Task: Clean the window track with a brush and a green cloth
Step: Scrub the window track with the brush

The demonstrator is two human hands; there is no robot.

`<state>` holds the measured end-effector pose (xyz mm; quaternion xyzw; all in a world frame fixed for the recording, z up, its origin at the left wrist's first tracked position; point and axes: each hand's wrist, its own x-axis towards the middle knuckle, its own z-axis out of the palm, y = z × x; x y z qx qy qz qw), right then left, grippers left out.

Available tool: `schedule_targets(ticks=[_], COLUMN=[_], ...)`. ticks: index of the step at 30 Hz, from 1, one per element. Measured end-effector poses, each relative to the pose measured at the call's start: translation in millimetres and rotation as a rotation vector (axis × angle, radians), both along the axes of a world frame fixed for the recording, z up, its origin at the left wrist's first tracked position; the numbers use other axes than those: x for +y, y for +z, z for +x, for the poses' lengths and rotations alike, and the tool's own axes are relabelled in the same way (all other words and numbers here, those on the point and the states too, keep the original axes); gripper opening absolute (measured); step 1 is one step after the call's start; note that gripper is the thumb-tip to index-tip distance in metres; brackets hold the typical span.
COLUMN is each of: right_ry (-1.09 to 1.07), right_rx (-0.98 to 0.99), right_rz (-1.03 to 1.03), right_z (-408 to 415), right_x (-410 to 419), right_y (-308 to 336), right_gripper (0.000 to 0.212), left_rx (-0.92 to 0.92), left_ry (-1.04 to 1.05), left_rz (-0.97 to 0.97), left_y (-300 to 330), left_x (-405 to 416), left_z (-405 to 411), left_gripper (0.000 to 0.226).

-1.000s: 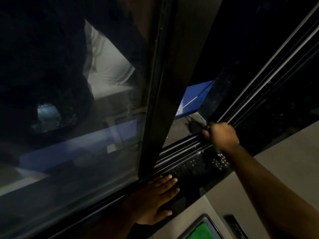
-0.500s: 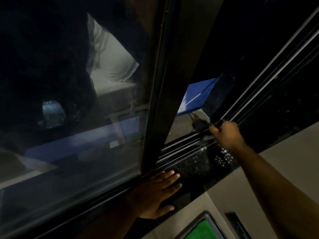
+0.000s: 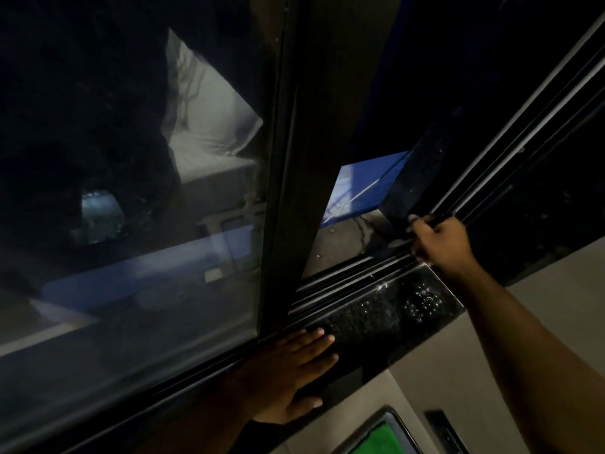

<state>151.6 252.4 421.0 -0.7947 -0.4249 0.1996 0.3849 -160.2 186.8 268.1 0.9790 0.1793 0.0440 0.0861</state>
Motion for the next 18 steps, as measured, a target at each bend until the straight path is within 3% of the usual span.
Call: schedule_targets(ticks=[4,6,8,10,12,15,18], right_ry=[0.161,0.242,0.295,0.332,0.315,0.22,0.262], right_rx=[-0.631,-0.673,-0.417,0.063,0.383,0.554,0.565], right_rz=[-0.327,-0.406,-0.28,-0.18,-0.161,-0.064,-0.048], right_z=[7.9,-20.3,-64.8,-108.7,-124.5,-107.2,-106.3], right_x=[3.1,0.6,-5.8,-9.9,-13.2,-10.6,-12.2], right_y=[-6.9,-18.1,-29.6,-29.0,-15.6,10.8,15.0], right_gripper=[0.026,0.029,0.028,0.029,0.033,0.036,0.038], left_rx=[0.007,0.008,0.013,0.01,0.006,-0.001,-0.004], left_ry=[-0.002,-0.004,-0.007,-0.006,-0.01,0.003,-0.005], left_rz=[-0.007,-0.006,-0.007,-0.002,-0.017,-0.003,-0.008], left_y=[0.8,1.3,1.3,0.6,1.7,3.2,4.3], left_x=[0.9,0.6,0.7,0.2,0.1,0.7,1.1], left_z=[-0.2,-0.1,0.1,0.2,-0.5,-0.9,-0.9], left_gripper=[0.067,0.067,0.067,0.067,0.067,0.067,0.067])
